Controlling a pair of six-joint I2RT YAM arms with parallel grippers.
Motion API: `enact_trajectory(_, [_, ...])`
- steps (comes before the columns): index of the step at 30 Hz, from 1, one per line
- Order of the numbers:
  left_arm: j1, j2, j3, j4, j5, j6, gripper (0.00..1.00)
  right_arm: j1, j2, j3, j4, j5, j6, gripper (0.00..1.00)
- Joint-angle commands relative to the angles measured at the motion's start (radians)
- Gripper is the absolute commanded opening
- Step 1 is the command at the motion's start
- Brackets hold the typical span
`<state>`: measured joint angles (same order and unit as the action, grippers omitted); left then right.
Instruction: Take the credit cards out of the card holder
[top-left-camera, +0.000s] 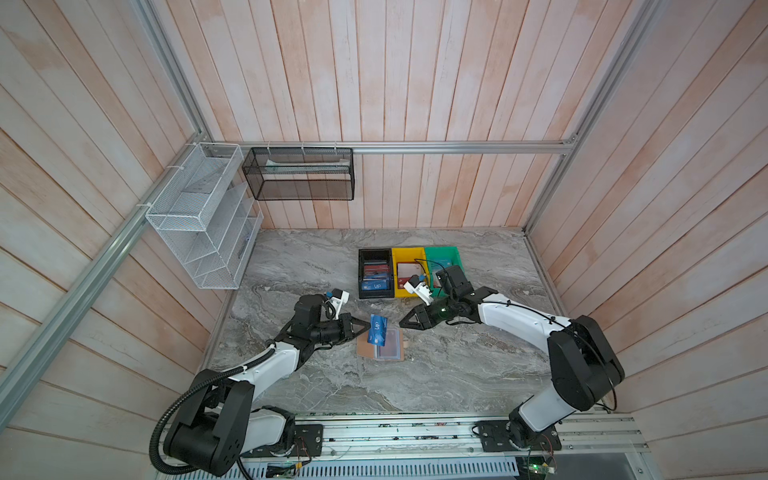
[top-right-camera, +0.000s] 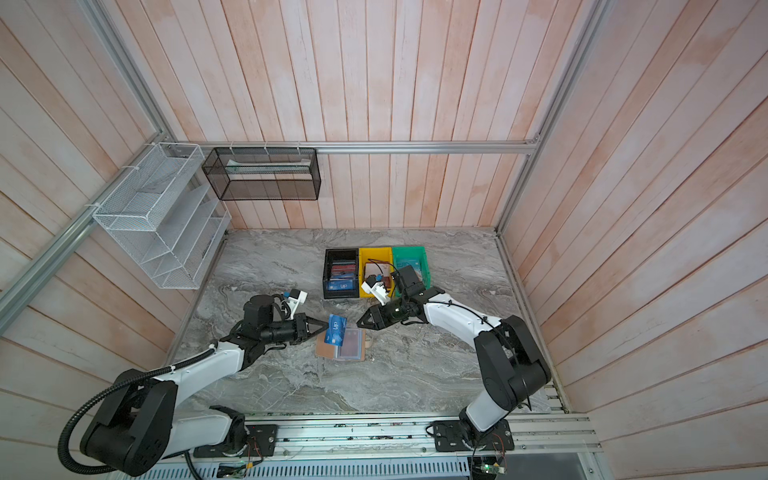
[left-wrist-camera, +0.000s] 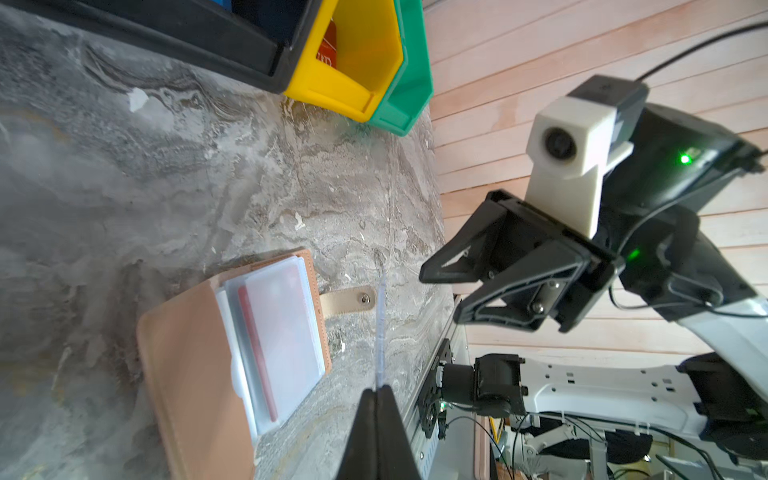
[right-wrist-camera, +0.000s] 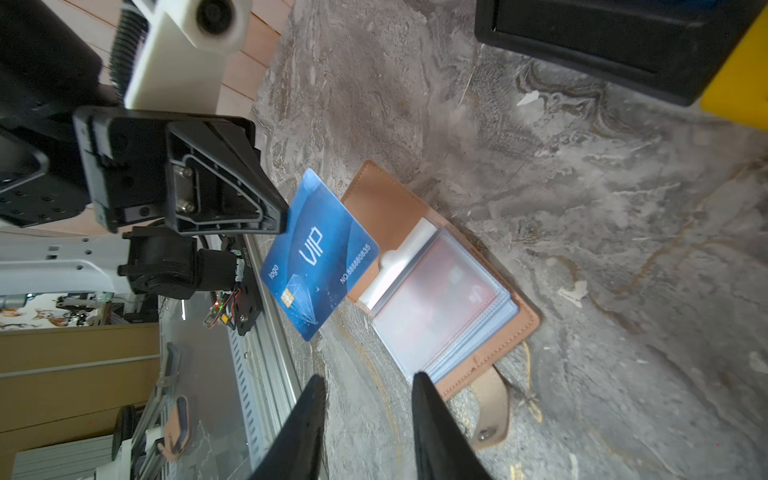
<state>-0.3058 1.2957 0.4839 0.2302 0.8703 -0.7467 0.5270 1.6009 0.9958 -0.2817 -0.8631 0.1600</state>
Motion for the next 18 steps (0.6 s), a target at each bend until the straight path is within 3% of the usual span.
enact_trajectory(1, [0.005,0.024,0.065,-0.034,0.116,0.095,0.0,-0.019,0.019,0.026,-0.007,-0.164,-0.056,0.36])
enact_trajectory(8, [0.004,0.08,0.155,-0.144,0.221,0.221,0.0,-0.019,0.083,0.066,-0.031,-0.206,-0.089,0.36])
enact_trajectory(18, [-0.009,0.089,0.135,-0.082,0.261,0.199,0.0,-0.018,0.136,0.135,-0.057,-0.233,-0.109,0.35])
